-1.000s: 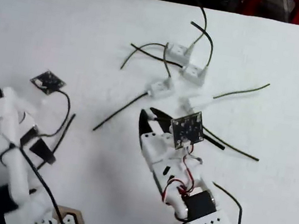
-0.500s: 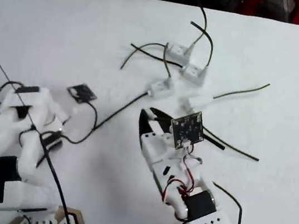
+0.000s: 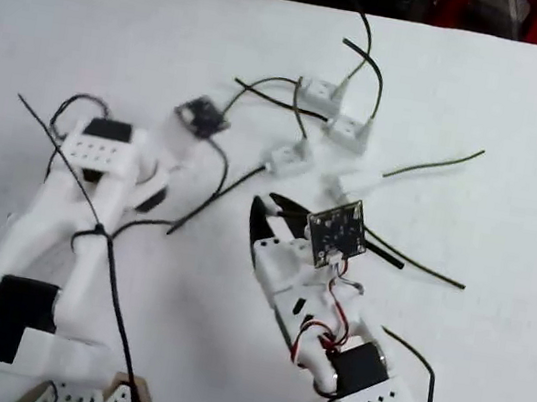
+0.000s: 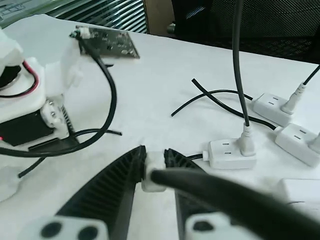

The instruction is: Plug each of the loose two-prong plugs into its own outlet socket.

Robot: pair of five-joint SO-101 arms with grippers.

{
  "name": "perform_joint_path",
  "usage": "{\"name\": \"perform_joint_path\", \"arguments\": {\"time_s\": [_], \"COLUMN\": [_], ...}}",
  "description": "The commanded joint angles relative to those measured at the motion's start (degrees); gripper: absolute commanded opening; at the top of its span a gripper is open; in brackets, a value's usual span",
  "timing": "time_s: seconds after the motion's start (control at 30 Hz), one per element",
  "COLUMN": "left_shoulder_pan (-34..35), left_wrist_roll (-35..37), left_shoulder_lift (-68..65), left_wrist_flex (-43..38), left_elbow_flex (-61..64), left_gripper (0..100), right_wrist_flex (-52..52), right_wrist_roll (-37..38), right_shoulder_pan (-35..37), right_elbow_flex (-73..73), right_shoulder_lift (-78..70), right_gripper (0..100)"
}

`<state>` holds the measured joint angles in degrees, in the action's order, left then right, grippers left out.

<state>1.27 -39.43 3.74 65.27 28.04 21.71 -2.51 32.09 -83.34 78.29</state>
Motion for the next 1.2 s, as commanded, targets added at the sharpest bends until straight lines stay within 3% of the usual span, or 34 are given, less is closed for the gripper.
{"name": "perform_joint_path", "arguments": {"time_s": [0.0,0.27,0.43,0.6,0.67,0.83,0.97,1.17], "left_shoulder_pan": [-4.9,-11.7,-11.7,-9.7,-7.8,-4.7,-2.7,5.5], "left_wrist_roll": [4.7,14.2,20.9,25.3,27.2,20.5,10.2,1.8], "left_shoulder_lift": [0.0,-0.1,0.0,0.6,1.5,5.3,7.7,2.0], "left_wrist_flex": [-2.3,-14.9,-21.6,-19.5,-15.4,-0.9,9.0,12.7], "left_elbow_flex": [-6.2,-6.9,-7.5,-7.8,-10.4,-17.8,-18.5,-18.5], "left_gripper": [3,3,5,30,34,34,34,34], "right_wrist_flex": [-1.0,-1.0,-1.0,-1.0,-1.0,-1.0,-1.0,-1.0], "right_wrist_roll": [0.0,0.0,0.0,0.0,0.1,0.1,0.1,0.1], "right_shoulder_pan": [-0.5,-0.6,-0.6,-0.6,-0.6,-0.6,-0.6,-0.6], "right_elbow_flex": [0.9,0.9,0.9,0.9,0.9,0.9,0.9,0.9], "right_shoulder_lift": [-0.1,0.0,0.1,0.1,0.0,0.0,0.0,0.0], "right_gripper": [1.7,1.7,1.7,1.7,1.7,1.7,1.7,1.7]}}
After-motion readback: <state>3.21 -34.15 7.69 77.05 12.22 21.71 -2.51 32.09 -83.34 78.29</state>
